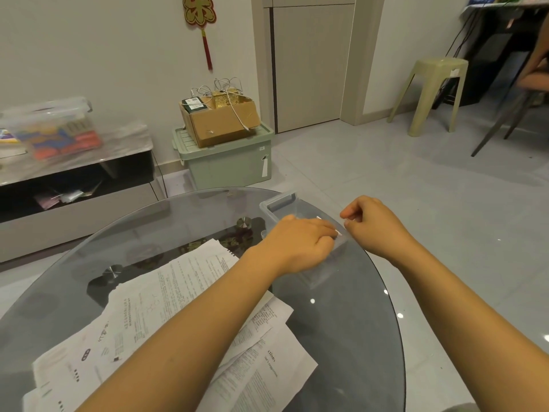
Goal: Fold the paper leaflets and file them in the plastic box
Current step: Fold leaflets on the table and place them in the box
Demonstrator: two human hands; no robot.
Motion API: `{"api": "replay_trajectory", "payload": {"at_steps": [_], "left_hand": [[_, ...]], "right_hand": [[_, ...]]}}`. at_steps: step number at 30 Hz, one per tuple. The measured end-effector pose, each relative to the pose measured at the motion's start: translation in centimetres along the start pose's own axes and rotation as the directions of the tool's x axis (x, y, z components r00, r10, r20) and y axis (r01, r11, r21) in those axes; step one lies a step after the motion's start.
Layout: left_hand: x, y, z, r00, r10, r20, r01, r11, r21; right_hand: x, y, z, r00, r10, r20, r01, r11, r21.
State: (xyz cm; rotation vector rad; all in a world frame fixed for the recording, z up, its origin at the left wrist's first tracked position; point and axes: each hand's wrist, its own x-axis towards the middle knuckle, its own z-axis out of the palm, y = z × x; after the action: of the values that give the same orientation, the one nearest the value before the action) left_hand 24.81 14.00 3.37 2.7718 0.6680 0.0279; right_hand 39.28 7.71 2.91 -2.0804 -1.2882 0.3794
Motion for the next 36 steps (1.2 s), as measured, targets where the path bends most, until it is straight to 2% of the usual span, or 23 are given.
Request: {"api": "replay_trajectory", "payload": {"at_steps": [3, 7, 11, 13, 17, 21, 24, 26, 28, 31, 36], "left_hand": [[-0.4, -0.2, 0.2, 0.998, 0.008, -0.067, -0.012, 0.998, -0.055], [-2.1, 0.4, 0.0, 0.984, -0.065, -0.167, 0.053, 0.996, -0.073], [-6.0, 1.9, -0.4, 0.93, -0.165, -0.329, 0.114, 0.979, -0.171], [-8.3, 2.3, -0.2, 0.902, -0.23, -0.366, 0.164, 0.965, -0.204], [-13.4, 2.2, 0.9, 0.834, -0.421, -0.356, 0.336, 0.9, -0.278], [-18.5, 2.1, 2.3, 0.757, -0.588, -0.284, 0.502, 0.802, -0.323], [-21.0, 1.0, 3.3, 0.684, -0.684, -0.252, 0.619, 0.728, -0.295], [-21.6, -0.2, 4.0, 0.659, -0.733, -0.169, 0.705, 0.68, -0.204], [-21.8, -1.4, 4.6, 0.671, -0.736, -0.09, 0.728, 0.677, -0.108], [-22.0, -2.3, 5.3, 0.688, -0.723, -0.061, 0.715, 0.69, -0.115], [-22.8, -2.4, 5.3, 0.714, -0.665, -0.219, 0.666, 0.741, -0.08]], "right_hand": [[-0.2, 0.0, -0.2, 0.999, -0.041, 0.009, 0.041, 0.999, 0.001], [-1.3, -1.0, -0.3, 0.995, -0.103, 0.002, 0.103, 0.994, -0.022], [-3.2, -2.9, 0.2, 0.979, -0.202, 0.026, 0.202, 0.979, -0.018], [-4.4, -3.9, 0.6, 0.969, -0.244, 0.049, 0.244, 0.97, 0.004], [-7.5, -6.2, 2.2, 0.94, -0.311, 0.139, 0.312, 0.95, 0.016], [-10.6, -8.2, 5.2, 0.872, -0.393, 0.293, 0.416, 0.909, -0.017], [-12.2, -9.1, 6.9, 0.822, -0.397, 0.408, 0.445, 0.895, -0.027], [-12.6, -9.3, 7.7, 0.805, -0.377, 0.458, 0.446, 0.894, -0.047], [-12.6, -9.1, 8.7, 0.8, -0.344, 0.491, 0.447, 0.888, -0.106], [-12.4, -8.8, 9.7, 0.786, -0.324, 0.526, 0.483, 0.854, -0.195], [-12.4, -8.7, 10.1, 0.771, -0.37, 0.517, 0.532, 0.821, -0.206]]}}
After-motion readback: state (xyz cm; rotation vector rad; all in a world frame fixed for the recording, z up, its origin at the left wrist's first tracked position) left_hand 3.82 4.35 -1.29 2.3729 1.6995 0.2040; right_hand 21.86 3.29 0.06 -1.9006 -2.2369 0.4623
